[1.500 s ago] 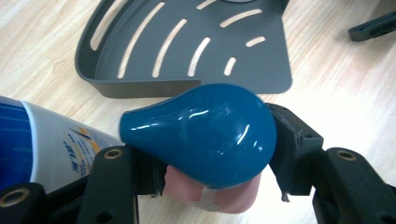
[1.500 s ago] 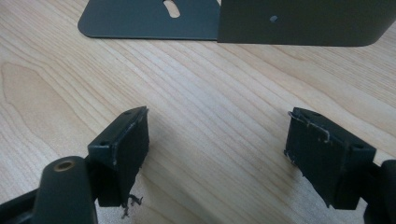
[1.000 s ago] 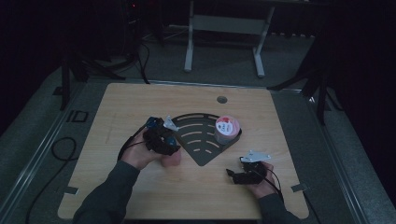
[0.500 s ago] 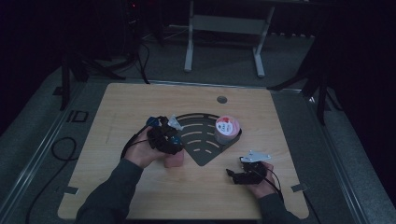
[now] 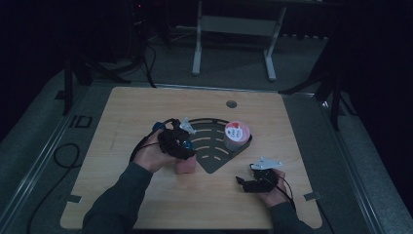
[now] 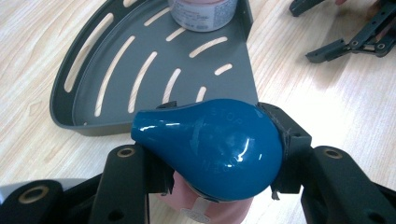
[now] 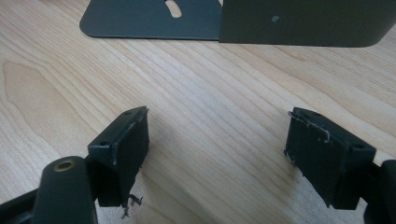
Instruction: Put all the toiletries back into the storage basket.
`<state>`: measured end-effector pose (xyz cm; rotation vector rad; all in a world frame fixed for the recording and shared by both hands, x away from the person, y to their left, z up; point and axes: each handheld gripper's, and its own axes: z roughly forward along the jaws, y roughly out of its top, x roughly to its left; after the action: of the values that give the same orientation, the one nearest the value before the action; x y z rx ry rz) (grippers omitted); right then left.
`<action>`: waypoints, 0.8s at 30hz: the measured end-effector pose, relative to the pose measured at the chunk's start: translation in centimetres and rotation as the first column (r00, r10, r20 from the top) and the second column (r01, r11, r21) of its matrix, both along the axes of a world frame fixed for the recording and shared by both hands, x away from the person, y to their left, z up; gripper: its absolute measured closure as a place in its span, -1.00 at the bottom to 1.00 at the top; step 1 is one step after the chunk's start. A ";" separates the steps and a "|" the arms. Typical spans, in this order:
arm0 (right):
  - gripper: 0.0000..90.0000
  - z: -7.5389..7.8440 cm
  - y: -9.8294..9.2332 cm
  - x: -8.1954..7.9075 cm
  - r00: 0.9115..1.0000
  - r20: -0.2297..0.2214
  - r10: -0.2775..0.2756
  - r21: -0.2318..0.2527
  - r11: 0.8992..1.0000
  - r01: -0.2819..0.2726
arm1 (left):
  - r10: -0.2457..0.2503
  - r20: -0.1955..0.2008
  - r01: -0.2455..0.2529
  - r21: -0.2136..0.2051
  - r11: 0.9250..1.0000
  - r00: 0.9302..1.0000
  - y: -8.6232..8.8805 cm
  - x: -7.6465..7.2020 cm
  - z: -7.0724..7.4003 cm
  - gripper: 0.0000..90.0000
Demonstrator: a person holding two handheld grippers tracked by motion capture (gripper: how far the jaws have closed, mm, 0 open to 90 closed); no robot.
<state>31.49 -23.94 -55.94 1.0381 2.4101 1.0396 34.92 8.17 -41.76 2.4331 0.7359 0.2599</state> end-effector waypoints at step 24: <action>-0.53 0.0 0.0 0.0 1.000 0.000 0.001 0.000 1.000 -0.001 | -0.031 -0.004 0.031 -0.021 0.999 1.000 -1.7 0.9 1.2 0.13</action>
<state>31.49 -23.95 -55.94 1.0364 2.4106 1.0395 35.84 6.45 -40.61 2.4235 0.6984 0.2339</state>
